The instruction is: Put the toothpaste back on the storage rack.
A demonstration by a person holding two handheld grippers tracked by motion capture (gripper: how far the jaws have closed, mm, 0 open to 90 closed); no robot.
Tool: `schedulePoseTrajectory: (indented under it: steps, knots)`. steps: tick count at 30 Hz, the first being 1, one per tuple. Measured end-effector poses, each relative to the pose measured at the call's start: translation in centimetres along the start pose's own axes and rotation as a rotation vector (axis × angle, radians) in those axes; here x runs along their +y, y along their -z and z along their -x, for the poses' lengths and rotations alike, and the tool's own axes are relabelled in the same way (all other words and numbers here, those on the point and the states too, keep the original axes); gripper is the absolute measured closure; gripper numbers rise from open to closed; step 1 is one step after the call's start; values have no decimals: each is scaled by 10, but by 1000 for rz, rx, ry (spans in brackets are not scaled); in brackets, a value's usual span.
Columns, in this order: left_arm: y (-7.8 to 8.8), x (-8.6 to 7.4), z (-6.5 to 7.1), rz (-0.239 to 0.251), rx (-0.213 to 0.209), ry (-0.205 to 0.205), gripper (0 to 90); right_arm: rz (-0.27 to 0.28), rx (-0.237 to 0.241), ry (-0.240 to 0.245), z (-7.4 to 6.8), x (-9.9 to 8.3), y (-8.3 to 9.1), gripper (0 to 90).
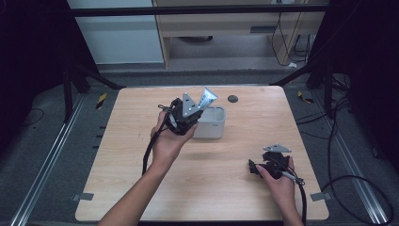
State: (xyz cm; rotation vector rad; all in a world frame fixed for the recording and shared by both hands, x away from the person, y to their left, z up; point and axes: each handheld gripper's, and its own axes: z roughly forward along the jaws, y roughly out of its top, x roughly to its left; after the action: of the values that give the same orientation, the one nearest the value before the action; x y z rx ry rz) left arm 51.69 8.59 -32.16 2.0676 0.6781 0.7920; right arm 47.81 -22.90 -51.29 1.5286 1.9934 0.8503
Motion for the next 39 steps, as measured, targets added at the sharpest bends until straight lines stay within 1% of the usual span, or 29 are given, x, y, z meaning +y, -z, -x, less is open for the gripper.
schedulePoseTrajectory:
  steps: [3,6,13,19,24,26,31,34,37,39]
  knots:
    - [0,1,1,19,3,18,777,0,0,0,0,0,0,3]
    - [-1,2,3,25,14,25,777,0,0,0,0,0,0,4]
    - [-5,1,1,36,32,70,777,0,0,0,0,0,0,3]
    - [-6,5,0,69,47,101,777,0,0,0,0,0,0,3]
    - [-10,8,-1,89,42,123,777,0,0,0,0,0,0,3]
    - [-11,9,-1,96,47,123,776,-1,0,0,0,0,0,4]
    - [-17,11,-4,129,62,171,776,-2,1,-2,0,0,0,4]
    - [-22,12,-5,141,73,188,776,-2,1,-1,0,0,0,4]
    - [-24,13,-7,140,80,191,776,-2,1,-1,0,0,0,4]
    - [-24,13,-8,151,87,200,777,-2,1,-1,0,0,0,3]
